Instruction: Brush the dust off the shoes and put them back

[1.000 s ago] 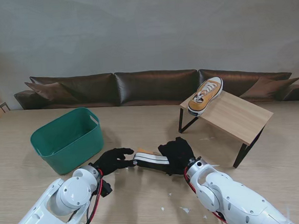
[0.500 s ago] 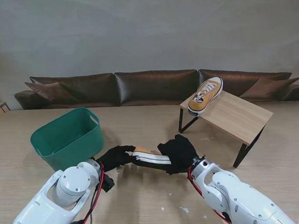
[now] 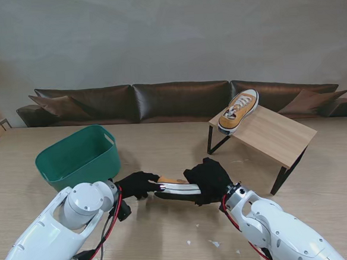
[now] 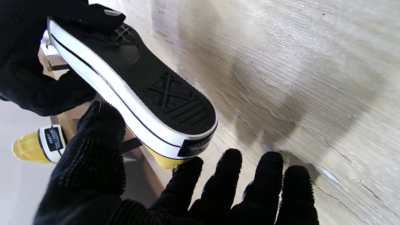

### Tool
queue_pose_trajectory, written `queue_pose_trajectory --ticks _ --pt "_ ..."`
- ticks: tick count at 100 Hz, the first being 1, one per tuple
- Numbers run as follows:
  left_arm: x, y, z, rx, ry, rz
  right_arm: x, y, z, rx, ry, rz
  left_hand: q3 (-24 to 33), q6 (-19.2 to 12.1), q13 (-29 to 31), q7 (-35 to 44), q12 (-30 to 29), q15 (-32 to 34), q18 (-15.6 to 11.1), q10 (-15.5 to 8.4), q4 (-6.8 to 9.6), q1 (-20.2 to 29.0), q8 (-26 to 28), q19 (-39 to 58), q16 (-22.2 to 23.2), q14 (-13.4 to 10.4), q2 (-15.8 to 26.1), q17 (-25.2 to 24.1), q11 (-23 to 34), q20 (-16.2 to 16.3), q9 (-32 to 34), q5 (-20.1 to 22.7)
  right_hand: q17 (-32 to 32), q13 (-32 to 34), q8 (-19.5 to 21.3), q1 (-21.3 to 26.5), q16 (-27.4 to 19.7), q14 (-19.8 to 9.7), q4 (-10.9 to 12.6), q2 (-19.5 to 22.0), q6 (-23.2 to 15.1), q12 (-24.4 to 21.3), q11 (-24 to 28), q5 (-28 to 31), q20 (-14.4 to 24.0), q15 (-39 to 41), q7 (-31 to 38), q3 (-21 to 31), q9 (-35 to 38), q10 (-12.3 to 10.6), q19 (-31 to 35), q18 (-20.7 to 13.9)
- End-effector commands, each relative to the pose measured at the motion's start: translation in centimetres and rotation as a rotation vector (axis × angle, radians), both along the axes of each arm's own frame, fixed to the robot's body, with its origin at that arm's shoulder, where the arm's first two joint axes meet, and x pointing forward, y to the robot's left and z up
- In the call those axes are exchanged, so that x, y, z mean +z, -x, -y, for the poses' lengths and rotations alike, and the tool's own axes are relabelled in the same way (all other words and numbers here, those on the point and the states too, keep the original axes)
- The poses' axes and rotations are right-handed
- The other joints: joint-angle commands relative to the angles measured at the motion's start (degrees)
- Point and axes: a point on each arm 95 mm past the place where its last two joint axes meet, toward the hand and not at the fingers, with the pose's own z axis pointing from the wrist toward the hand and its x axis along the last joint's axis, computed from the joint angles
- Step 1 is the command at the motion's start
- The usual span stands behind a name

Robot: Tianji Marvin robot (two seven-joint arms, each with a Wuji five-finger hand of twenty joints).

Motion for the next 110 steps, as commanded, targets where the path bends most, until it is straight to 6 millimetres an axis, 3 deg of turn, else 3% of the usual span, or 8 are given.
queue_pose_trajectory --ticks 1,22,53,62,70,83,92,110 --pt "0.0 -0.1 0.9 -0.013 0.024 -0.015 0.7 0.3 -0.8 0.032 -0.014 0.009 -2.3 -3.0 -0.1 1.2 0.5 0.8 0.2 1.3 2.09 -1.5 -0.1 -1.0 0.5 1.2 -0.1 0.6 -0.2 1.4 -1.0 -1.3 17.9 3.7 2.6 11.9 -2.1 -5.1 5.3 4.0 -11.6 1.0 0.2 3.7 2.0 -2.7 8.8 26.2 1.7 -1.7 -1.1 -1.5" --pt "-0.1 -0.7 0.8 0.009 0.019 -0.010 0.9 0.5 -0.5 0.043 -0.018 0.009 -2.5 -1.9 1.1 1.4 0.6 1.9 1.5 2.6 2.08 -2.1 0.1 -0.7 0.9 2.4 -0.2 1.8 0.1 2.1 0.2 -1.6 17.9 3.7 2.6 11.9 -2.1 -5.1 5.3 4.1 -11.6 0.9 0.3 3.7 2.0 -2.7 8.8 26.2 1.7 -1.6 -1.2 -1.4" --pt "0.2 -1.4 1.1 -0.080 0.092 -0.113 1.0 0.7 -0.9 0.052 -0.057 0.015 -4.6 -8.3 0.3 4.5 3.3 3.6 -0.5 1.2 2.15 -1.3 3.5 0.0 2.2 0.5 -1.1 1.3 0.9 4.3 0.5 2.6 17.8 3.7 2.6 12.0 -2.2 -5.1 5.4 4.3 -11.3 0.9 0.3 3.7 2.1 -2.9 8.8 26.2 1.6 -1.5 -1.4 -1.4" --pt "0.3 -1.4 1.2 -0.110 0.102 -0.138 1.0 0.7 -1.1 0.063 -0.063 0.022 -6.0 -9.1 0.2 5.2 6.5 6.9 -2.3 0.4 2.41 0.0 4.9 2.4 6.7 -0.5 -1.2 1.4 1.5 10.0 0.5 3.3 17.7 3.6 2.6 12.2 -2.2 -4.7 5.5 4.4 -10.7 0.9 0.4 3.6 2.0 -2.9 8.8 26.0 1.5 -1.1 -1.7 -1.0" --pt "0.3 -1.2 1.2 -0.120 0.101 -0.152 0.9 0.4 -1.1 0.056 -0.060 0.018 -5.6 -5.2 0.6 8.5 8.7 10.3 -2.6 1.1 2.32 0.7 8.3 4.5 10.0 -0.2 -2.1 2.2 2.1 15.5 2.2 7.4 17.7 3.7 2.6 12.1 -2.2 -4.9 5.5 4.6 -11.0 0.9 0.5 3.5 2.0 -3.0 8.9 26.0 1.4 -1.3 -1.7 -1.3" --pt "0.0 -0.9 1.5 -0.130 0.109 -0.177 0.7 0.2 -1.2 0.040 -0.086 0.005 1.8 -3.5 1.8 12.8 11.5 13.8 -2.4 1.0 1.52 -0.9 17.4 6.2 10.8 0.2 -4.8 3.0 2.8 18.7 5.1 12.3 17.6 3.7 2.6 12.1 -2.3 -5.1 5.6 4.9 -11.0 0.9 0.5 3.4 2.0 -3.2 8.9 25.8 1.3 -1.4 -1.9 -1.4" --pt "-0.4 -0.7 2.0 -0.132 0.148 -0.208 0.7 0.0 -1.4 0.035 -0.101 0.002 8.7 -3.9 2.0 15.5 12.6 15.2 -2.8 1.0 0.55 -2.6 20.6 13.4 11.0 0.5 -7.0 0.2 3.2 17.4 6.0 13.2 17.4 3.6 2.7 12.2 -2.4 -5.0 5.7 5.0 -10.9 0.8 0.5 3.3 1.9 -3.4 8.9 25.7 1.2 -1.4 -2.0 -1.5" --pt "-1.0 -0.6 3.0 -0.162 0.157 -0.216 0.8 0.1 -1.5 0.028 -0.136 -0.015 11.8 -4.9 1.6 16.0 10.8 14.7 -4.0 0.1 0.22 -1.6 20.9 31.5 9.4 0.4 -7.8 -5.5 2.8 1.7 5.7 14.6 17.2 3.6 2.7 12.5 -2.3 -4.7 5.8 5.0 -10.6 0.8 0.6 3.4 1.9 -3.5 8.9 25.4 1.2 -1.1 -2.4 -1.3"
